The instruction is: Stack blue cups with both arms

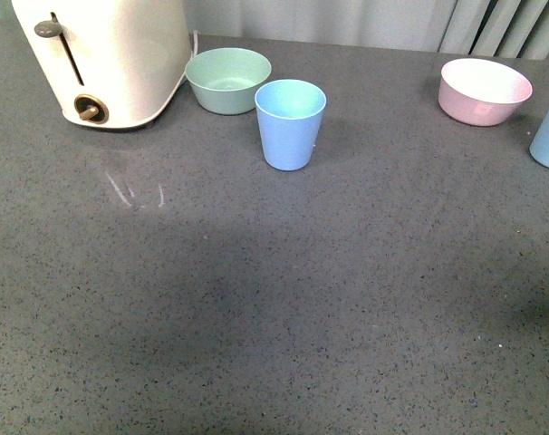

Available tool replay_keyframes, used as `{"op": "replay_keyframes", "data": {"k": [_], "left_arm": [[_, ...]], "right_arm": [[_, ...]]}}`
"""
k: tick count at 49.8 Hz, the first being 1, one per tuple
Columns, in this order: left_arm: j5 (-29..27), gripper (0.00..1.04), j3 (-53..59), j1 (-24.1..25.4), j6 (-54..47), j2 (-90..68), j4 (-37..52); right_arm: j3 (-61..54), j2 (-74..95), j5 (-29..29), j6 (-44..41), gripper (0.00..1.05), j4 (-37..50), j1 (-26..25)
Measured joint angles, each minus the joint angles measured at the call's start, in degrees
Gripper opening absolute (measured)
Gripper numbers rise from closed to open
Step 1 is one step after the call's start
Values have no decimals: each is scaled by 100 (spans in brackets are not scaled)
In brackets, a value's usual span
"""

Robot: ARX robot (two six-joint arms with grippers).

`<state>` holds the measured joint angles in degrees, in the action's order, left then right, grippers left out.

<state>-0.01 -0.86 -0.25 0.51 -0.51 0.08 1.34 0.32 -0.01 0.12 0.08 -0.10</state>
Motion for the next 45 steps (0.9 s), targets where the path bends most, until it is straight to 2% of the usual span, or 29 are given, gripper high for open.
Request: {"op": "replay_keyframes", "data": {"k": [35, 38, 39, 41, 45], "left_arm": [[9, 96, -2, 2, 4, -2, -2], [887, 96, -369, 219, 323, -483, -968], [1425, 96, -673, 234, 595, -981, -1504], [1888, 96, -1078, 79, 920, -1834, -1873], [1910, 96, -1547, -308, 1276, -3082, -1360]], "right_arm": [[0, 0, 2, 0, 96, 0, 0], [0, 0, 4, 0, 96, 0, 0], [0, 0, -2, 0, 96, 0, 0], [0, 0, -2, 0, 96, 0, 0], [0, 0, 2, 0, 96, 0, 0]]}}
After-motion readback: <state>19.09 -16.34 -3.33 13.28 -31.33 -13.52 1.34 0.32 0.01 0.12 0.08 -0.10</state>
